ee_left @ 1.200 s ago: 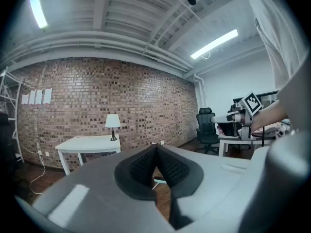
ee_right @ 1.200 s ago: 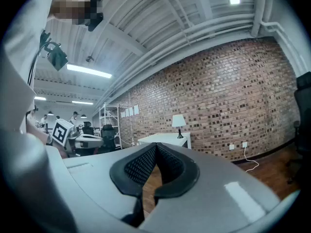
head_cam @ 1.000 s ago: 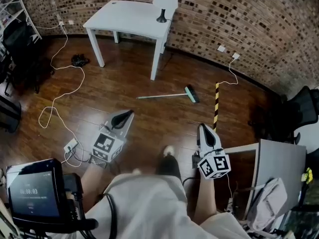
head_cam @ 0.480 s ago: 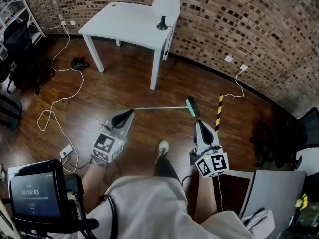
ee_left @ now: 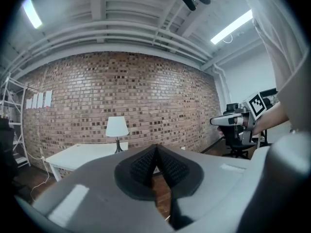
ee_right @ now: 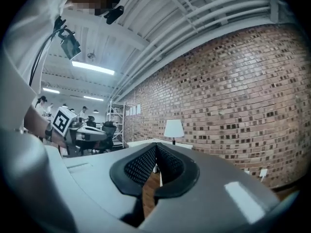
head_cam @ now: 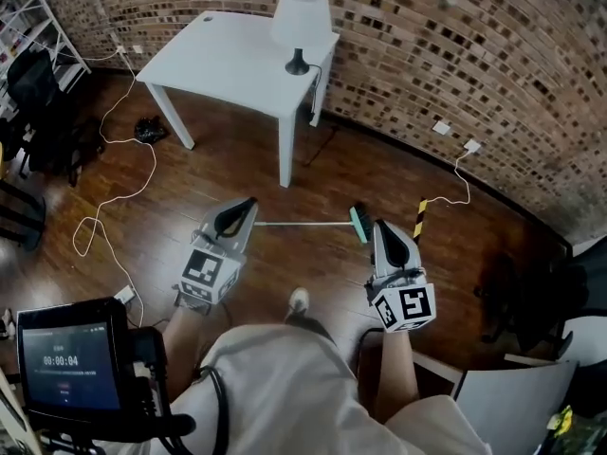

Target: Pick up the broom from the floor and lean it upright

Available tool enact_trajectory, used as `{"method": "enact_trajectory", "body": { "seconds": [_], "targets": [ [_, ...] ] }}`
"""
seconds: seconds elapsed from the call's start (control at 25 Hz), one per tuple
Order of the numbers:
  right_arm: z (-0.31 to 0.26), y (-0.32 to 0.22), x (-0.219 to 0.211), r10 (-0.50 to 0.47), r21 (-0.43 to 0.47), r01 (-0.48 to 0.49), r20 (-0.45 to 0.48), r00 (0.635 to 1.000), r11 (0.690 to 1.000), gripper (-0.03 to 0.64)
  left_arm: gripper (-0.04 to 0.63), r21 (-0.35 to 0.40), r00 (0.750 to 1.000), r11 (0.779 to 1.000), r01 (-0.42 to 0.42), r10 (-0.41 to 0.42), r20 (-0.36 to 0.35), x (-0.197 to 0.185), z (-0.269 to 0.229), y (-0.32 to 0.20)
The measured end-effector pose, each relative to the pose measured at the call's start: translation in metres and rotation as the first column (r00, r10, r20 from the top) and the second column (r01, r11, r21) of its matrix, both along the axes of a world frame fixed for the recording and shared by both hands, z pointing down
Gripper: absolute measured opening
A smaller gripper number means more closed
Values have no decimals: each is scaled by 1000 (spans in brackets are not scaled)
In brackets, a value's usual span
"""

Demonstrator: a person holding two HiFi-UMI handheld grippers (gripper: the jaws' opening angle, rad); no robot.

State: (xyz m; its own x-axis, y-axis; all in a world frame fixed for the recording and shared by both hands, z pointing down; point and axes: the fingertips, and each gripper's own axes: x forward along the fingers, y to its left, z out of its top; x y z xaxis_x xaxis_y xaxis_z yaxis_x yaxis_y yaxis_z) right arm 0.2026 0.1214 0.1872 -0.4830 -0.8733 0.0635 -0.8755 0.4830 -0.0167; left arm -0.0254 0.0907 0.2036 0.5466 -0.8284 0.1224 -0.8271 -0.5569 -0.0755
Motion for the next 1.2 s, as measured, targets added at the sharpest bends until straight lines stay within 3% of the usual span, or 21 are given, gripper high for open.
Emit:
{"method": "enact_trajectory", "body": {
  "seconds": [0.36, 0.8, 1.08, 1.2],
  "targets": [
    [1, -56, 22, -18, -31, 19, 37, 999, 999, 14, 0, -12, 1000, 1000, 21, -20, 13, 5, 5, -58],
    [6, -78, -6, 43, -46, -41, 42, 998, 998, 14, 0, -52, 1000, 998, -22, 22, 1, -27, 20, -77],
    [12, -85, -17, 20, -65, -20, 8, 1000, 998, 14, 0, -66, 1000, 998, -13, 12, -9, -42, 30, -85],
    [5, -90, -28, -32, -51, 33, 29, 999, 998, 14, 0, -65, 1000, 998, 10, -11, -17, -52, 31, -91]
  ]
}}
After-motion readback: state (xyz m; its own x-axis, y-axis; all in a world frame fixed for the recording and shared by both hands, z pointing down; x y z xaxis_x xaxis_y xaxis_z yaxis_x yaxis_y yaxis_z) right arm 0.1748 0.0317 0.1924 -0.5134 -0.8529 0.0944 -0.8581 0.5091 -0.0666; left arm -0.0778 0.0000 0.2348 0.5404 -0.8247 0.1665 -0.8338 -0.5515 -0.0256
